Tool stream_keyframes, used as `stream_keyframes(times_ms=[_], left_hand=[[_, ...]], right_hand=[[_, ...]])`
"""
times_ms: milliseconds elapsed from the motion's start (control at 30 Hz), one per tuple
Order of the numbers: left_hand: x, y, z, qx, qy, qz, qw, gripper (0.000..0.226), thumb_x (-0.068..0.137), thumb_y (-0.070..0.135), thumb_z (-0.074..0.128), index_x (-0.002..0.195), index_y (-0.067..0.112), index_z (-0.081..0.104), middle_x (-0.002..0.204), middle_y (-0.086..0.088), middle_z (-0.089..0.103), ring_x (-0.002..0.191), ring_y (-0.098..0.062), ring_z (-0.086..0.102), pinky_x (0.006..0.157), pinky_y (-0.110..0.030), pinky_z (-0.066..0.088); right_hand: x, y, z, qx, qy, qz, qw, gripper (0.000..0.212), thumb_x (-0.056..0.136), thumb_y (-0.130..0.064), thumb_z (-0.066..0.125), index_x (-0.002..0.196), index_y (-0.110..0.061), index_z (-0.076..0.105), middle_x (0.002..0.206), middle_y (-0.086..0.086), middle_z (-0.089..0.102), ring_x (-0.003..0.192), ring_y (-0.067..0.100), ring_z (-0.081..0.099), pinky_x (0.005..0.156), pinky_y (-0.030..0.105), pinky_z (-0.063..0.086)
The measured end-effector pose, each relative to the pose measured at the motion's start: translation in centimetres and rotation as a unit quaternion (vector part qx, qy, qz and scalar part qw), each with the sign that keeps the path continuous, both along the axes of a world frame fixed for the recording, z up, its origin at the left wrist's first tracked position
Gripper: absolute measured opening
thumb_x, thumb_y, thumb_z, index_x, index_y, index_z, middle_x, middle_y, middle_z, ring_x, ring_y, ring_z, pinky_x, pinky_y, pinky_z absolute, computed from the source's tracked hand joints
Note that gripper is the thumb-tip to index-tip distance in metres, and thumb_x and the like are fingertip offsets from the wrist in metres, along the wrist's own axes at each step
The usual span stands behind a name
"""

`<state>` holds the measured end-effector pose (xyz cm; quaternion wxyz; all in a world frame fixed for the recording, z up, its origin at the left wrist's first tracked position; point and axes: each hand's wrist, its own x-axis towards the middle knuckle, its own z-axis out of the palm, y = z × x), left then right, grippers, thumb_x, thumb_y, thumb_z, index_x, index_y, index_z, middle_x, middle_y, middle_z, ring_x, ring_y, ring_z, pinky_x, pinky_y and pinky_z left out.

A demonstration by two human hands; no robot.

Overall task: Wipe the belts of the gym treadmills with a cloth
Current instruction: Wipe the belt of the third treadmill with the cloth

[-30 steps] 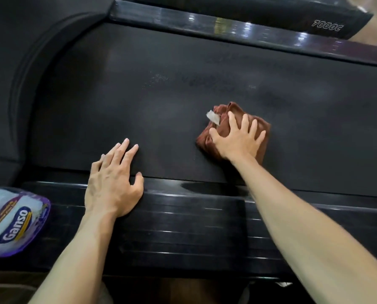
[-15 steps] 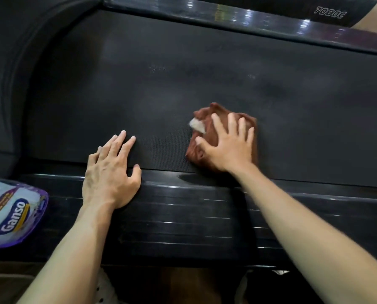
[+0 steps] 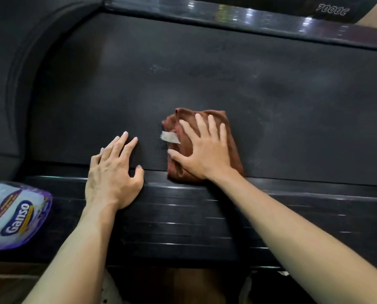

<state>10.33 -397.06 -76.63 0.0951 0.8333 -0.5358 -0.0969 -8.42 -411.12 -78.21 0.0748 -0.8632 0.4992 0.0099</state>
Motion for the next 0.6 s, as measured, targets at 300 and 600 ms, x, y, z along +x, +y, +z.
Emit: stream_keyframes(times_ms=[300,600], left_hand=[[0.0,0.2,-0.3,-0.004,-0.007,-0.001,1.0,0.07,0.095,0.038,0.053,0.16,0.031,0.028,0.171,0.01,0.014,0.156,-0.008,0.01,0.123,-0.039,0.018],[0.1,0.1,-0.3,0.005,-0.002,-0.001,1.0,0.071,0.094,0.039,0.053,0.16,0.032,0.028,0.171,0.011,0.014,0.156,-0.008,0.01,0.122,-0.039,0.019]], right_hand=[[-2.0,-12.4,1.2,0.059,0.004,-0.27,0.961,0.086,0.092,-0.08,0.029,0.165,-0.037,0.016,0.174,0.008,0.006,0.159,0.039,-0.005,0.123,0.064,-0.008],[5.0,-8.4,0.9,0.032,0.002,0.028,0.999,0.079,0.091,-0.076,0.037,0.162,-0.043,0.024,0.174,0.002,0.011,0.161,0.026,0.0,0.126,0.06,-0.004]])
